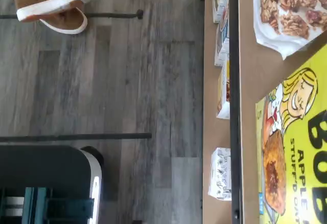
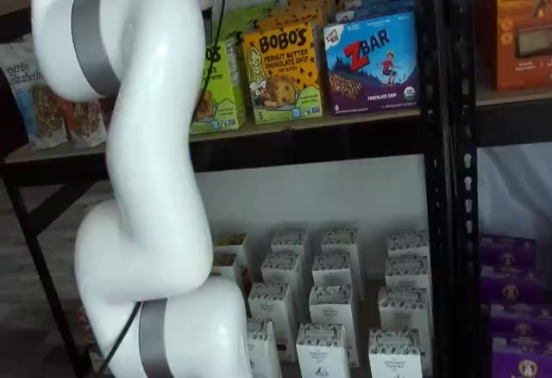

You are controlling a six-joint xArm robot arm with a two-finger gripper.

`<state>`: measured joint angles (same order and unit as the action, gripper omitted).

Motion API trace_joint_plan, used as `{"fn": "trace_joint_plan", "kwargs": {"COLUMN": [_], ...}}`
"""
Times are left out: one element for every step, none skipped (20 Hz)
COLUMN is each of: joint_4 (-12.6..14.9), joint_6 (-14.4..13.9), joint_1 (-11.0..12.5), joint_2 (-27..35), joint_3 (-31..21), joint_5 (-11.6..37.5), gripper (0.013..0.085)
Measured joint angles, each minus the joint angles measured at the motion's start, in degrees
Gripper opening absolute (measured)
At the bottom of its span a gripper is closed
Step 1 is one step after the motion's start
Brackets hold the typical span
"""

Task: Pick the green box on the top shelf, the fourth from the left

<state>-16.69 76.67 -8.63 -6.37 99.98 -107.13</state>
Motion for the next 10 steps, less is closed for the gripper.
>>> {"fn": "trace_joint_plan", "kwargs": {"joint_4": [-0.62,-1.51,-1.92,-2.07,-2.18,-2.35,-2.61,-2.89,-3.2,-3.41], "joint_6": [0.24,0.65,0.95,1.15,1.31,1.45,1.6,1.71,1.81,1.87], "joint_1": [0.31,0.96,1.42,1.72,1.96,2.18,2.45,2.68,2.86,2.95], "joint_2": [-0.5,-1.09,-1.19,-1.12,-1.02,-0.95,-0.88,-0.85,-0.88,-0.98], "joint_3": [-0.73,-1.45,-1.39,-1.09,-0.81,-0.61,-0.38,-0.28,-0.28,-0.42], "joint_5": [0.92,1.92,2.09,1.95,1.75,1.59,1.44,1.4,1.54,1.86], "gripper": [0.085,0.085,0.085,0.085,0.085,0.085,0.085,0.085,0.085,0.085]}}
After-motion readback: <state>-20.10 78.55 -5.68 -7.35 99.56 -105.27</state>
